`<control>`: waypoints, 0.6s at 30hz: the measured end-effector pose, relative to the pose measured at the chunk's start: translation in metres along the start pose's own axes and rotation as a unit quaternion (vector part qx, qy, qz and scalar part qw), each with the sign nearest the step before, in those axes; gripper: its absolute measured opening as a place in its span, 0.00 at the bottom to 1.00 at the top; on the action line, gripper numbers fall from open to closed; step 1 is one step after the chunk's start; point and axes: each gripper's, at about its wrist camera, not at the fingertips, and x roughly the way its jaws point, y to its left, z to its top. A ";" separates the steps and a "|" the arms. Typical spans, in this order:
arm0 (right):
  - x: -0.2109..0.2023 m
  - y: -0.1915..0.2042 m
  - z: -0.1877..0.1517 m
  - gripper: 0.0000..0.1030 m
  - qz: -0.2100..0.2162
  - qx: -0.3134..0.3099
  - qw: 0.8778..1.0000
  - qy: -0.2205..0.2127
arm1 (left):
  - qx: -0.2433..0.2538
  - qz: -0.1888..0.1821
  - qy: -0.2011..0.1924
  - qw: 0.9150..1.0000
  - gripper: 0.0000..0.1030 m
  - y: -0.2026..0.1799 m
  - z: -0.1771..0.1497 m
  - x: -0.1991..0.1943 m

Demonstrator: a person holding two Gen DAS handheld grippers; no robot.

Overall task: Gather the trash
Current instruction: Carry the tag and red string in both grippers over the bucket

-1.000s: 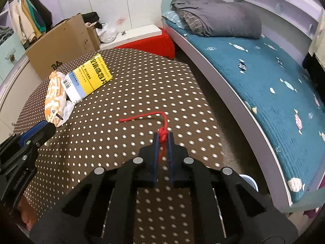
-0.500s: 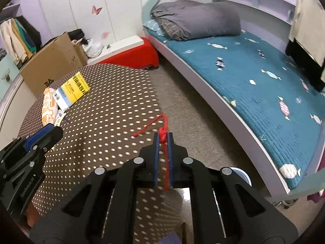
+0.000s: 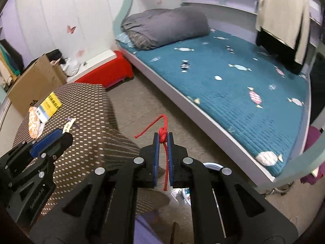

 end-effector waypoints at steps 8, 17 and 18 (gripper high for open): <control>-0.013 -0.058 -0.012 0.07 -0.036 0.043 0.998 0.000 | 0.036 -0.043 0.012 0.998 0.19 -0.058 0.000 0.013; -0.016 -0.117 -0.037 0.08 -0.071 0.091 0.993 0.020 | 0.076 -0.086 0.036 0.993 0.19 -0.123 -0.010 0.033; -0.016 -0.122 -0.040 0.08 -0.075 0.096 0.992 0.022 | 0.079 -0.088 0.039 0.992 0.19 -0.128 -0.011 0.035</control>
